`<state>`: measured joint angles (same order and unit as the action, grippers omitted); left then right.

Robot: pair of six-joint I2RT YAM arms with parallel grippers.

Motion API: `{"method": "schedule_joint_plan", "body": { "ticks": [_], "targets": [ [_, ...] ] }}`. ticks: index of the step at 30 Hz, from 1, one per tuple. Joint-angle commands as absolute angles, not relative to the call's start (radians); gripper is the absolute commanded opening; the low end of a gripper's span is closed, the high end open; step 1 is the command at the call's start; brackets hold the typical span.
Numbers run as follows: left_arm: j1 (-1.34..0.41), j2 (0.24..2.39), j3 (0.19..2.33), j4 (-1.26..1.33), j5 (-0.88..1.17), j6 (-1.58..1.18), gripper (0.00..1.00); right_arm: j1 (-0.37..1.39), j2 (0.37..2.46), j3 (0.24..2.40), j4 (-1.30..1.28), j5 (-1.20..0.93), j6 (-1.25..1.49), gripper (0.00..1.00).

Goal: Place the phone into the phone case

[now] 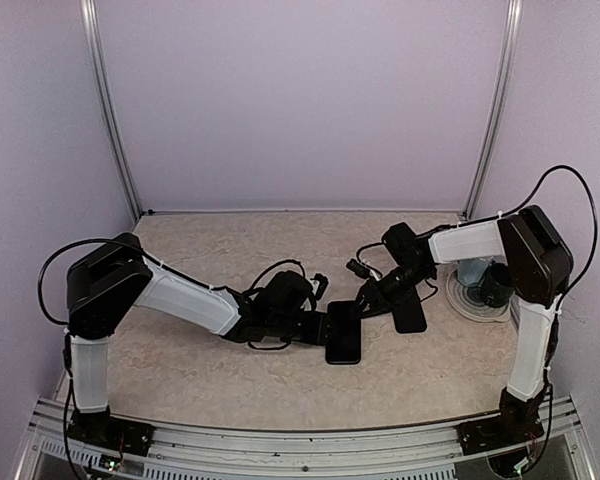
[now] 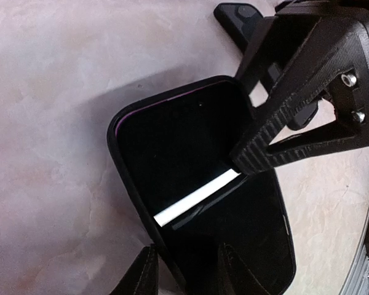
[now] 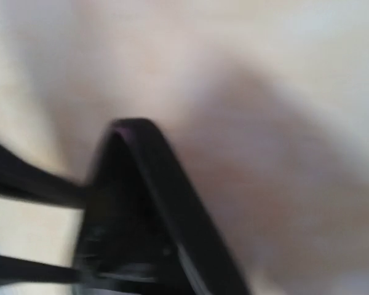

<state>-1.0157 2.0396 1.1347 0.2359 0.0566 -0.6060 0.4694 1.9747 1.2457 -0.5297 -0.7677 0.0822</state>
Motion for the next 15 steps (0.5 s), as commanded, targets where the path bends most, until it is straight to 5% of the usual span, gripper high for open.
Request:
{"method": "schedule_joint_plan", "body": {
  "ticks": [1, 7, 15],
  "targets": [
    [-1.035, 2.078, 1.164, 0.166, 0.082, -0.603, 0.34, 0.468, 2.01, 1.256, -0.485, -0.558, 0.07, 0.41],
    [-1.041, 2.087, 1.179, 0.121, 0.065, -0.582, 0.34, 0.468, 1.972, 1.259, -0.491, -0.442, 0.085, 0.55],
    [-1.04, 2.036, 1.183, 0.104, 0.006, -0.565, 0.33, 0.469, 1.841, 1.259, -0.482, -0.317, 0.091, 0.52]
  ]
}}
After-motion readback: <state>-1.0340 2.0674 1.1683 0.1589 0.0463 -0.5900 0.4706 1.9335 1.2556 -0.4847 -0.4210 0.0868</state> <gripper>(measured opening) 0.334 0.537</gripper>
